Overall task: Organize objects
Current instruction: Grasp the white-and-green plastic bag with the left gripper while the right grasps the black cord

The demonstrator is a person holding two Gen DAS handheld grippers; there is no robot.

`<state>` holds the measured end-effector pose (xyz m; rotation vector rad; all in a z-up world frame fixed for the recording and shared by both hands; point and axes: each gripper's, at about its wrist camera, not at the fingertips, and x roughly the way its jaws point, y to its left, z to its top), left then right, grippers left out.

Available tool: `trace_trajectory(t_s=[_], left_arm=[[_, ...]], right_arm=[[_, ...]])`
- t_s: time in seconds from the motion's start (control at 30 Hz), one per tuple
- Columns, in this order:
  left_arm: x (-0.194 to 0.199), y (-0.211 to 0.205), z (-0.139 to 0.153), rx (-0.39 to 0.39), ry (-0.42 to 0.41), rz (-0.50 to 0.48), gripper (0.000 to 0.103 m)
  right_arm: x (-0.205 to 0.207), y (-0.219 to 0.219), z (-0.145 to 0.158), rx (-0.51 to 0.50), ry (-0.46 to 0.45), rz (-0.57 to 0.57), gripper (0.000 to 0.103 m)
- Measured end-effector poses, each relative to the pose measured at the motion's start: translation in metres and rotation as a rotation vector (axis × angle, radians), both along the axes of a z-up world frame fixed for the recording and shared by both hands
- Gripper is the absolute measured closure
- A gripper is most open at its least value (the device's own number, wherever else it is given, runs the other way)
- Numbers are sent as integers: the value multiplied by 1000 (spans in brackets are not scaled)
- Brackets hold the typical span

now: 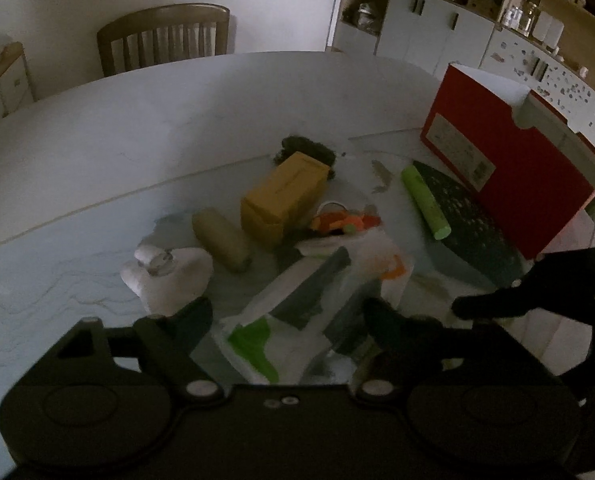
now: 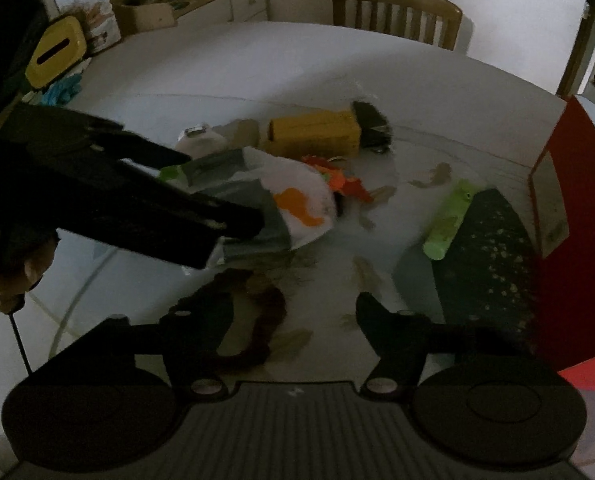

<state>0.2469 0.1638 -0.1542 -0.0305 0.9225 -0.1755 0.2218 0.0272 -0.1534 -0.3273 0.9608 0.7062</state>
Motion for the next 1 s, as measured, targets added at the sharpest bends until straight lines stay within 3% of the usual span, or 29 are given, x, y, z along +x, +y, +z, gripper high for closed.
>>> trace_trajectory(t_s=[0.43,0.47,0.57,0.63,0.73,1.0], left_arm=[[-8,-10,3,2,-16,-43,53],[-9,-10,4,1,-19,-42,57],[-11,-11,7,-17,-16,-39,81],[-12,-12,9,-22,-11,-35,81],[-14,-13,10,-16,-11,-29,82],[-20,-11,27,-72,-14,22,82]], right_arm=[[-8,10,-6,-31,5,32,70],[-9,10,-5,-33,4,36,70],[-11,11,-4,-42,-4,42,78],[-11,11,-4,-48,-5,34,87],[-11,6,-3,-43,-1,19,91],[-15,-17,17,22,-4,-32,93]])
